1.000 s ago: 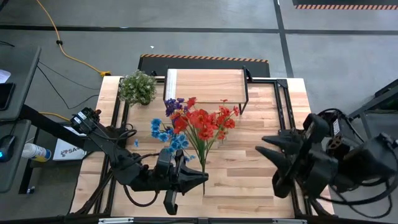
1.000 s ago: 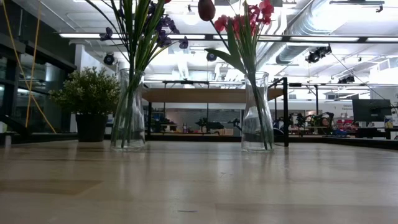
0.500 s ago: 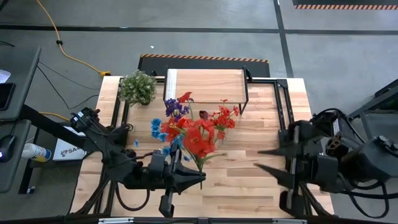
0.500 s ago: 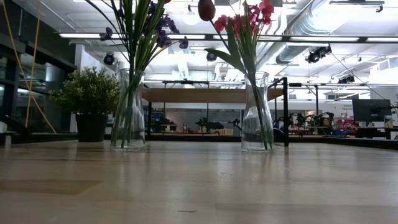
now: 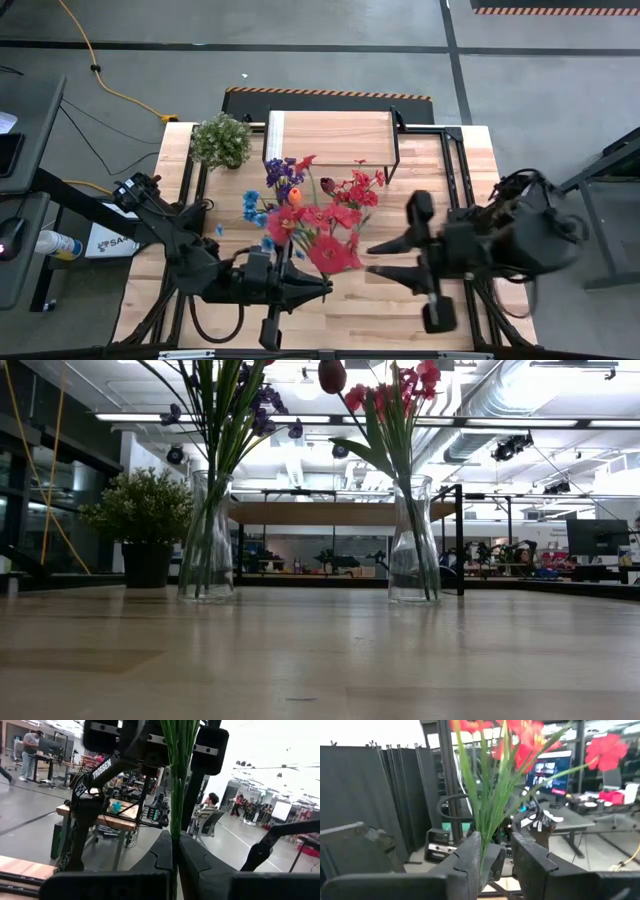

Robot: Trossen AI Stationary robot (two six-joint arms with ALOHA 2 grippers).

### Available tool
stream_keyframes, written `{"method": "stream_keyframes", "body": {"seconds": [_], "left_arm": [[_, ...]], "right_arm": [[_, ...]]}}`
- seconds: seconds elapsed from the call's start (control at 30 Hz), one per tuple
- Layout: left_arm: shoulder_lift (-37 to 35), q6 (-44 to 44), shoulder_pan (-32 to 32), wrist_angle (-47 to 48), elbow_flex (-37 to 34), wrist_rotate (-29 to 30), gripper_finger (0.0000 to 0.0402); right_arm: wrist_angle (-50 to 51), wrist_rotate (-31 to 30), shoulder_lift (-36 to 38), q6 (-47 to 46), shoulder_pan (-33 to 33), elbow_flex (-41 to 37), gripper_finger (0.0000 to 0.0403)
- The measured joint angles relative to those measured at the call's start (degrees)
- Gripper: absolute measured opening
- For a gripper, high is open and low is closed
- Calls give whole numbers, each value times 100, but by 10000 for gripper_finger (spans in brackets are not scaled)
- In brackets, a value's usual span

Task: Pick and place flowers into a vace then onto a shelf
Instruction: Put the red flowers into the right transparent vase

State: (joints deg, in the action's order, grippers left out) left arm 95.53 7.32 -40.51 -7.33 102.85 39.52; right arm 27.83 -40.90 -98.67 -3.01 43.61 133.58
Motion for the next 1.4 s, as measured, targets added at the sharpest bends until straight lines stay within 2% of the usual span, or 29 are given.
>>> {"method": "stream_keyframes", "body": {"seconds": [0.17, 0.37, 0.67, 1.23, 1.4], "left_arm": [[0, -117, 0, 43, 0, -2, 39], [-28, -264, 0, 41, 0, 49, 39], [-33, -305, 0, 73, 0, 215, 39], [-33, -305, 2, 109, 0, 278, 39], [-33, -303, 2, 171, 0, 280, 39]], "right_arm": [[27, 601, -4, -333, -366, -249, 91], [-104, 1018, -4, -556, -626, -527, 91], [-311, 1599, -4, -772, -728, -879, 95], [-429, 1750, -185, -853, -865, -933, 159], [-620, 1748, -247, -602, -970, -933, 175]]}}
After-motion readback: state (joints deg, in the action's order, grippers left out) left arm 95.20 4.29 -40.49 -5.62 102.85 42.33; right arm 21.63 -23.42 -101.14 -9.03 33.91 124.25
